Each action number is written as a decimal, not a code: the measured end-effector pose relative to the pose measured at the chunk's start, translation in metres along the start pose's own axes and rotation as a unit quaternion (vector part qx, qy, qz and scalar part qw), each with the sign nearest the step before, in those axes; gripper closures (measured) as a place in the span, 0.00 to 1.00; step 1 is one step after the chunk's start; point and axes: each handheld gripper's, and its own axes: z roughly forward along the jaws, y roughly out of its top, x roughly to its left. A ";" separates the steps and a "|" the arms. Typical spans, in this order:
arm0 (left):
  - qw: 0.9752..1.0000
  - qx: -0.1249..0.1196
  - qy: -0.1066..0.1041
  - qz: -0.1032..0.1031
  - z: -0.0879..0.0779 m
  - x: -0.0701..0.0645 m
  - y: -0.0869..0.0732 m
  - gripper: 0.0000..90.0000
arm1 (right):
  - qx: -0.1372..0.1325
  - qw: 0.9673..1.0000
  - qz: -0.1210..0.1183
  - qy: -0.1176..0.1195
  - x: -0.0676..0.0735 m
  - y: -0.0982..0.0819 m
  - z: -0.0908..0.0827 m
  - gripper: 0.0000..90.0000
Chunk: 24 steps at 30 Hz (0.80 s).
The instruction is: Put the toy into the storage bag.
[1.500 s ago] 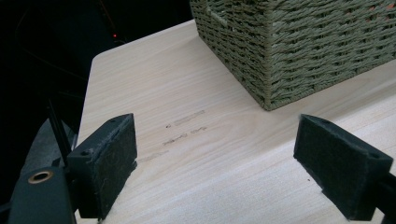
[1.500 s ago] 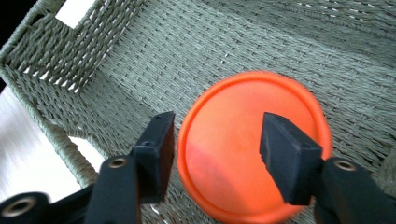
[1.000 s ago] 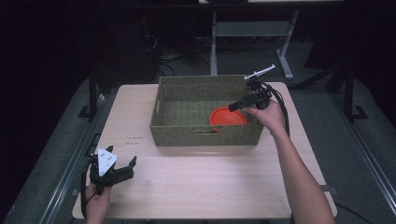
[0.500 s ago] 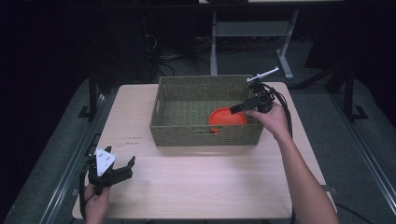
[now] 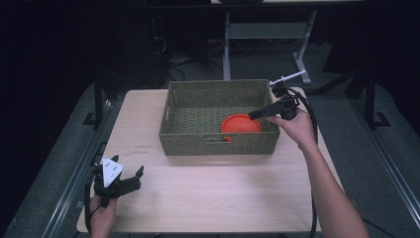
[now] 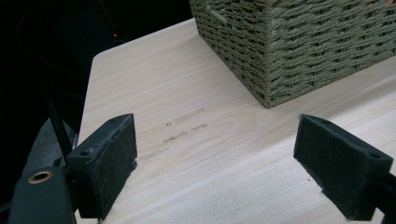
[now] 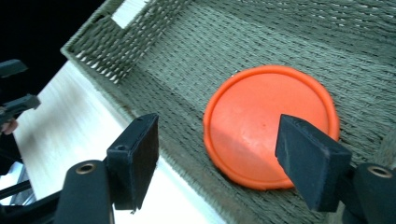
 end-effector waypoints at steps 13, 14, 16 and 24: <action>1.000 0.001 -0.002 0.003 0.001 -0.002 0.000 0.14 | -0.010 1.000 -0.016 0.012 0.011 -0.019 -0.014 0.31; 1.000 0.001 -0.002 0.004 0.001 -0.002 0.000 0.14 | -0.010 1.000 -0.017 0.012 0.011 -0.021 -0.015 0.31; 1.000 0.000 -0.002 0.003 0.001 -0.002 0.000 0.14 | -0.010 1.000 -0.018 0.015 0.012 -0.023 -0.017 0.31; 1.000 0.000 -0.002 0.004 0.001 -0.002 0.000 0.14 | -0.014 0.999 -0.024 0.021 0.016 -0.037 -0.021 0.30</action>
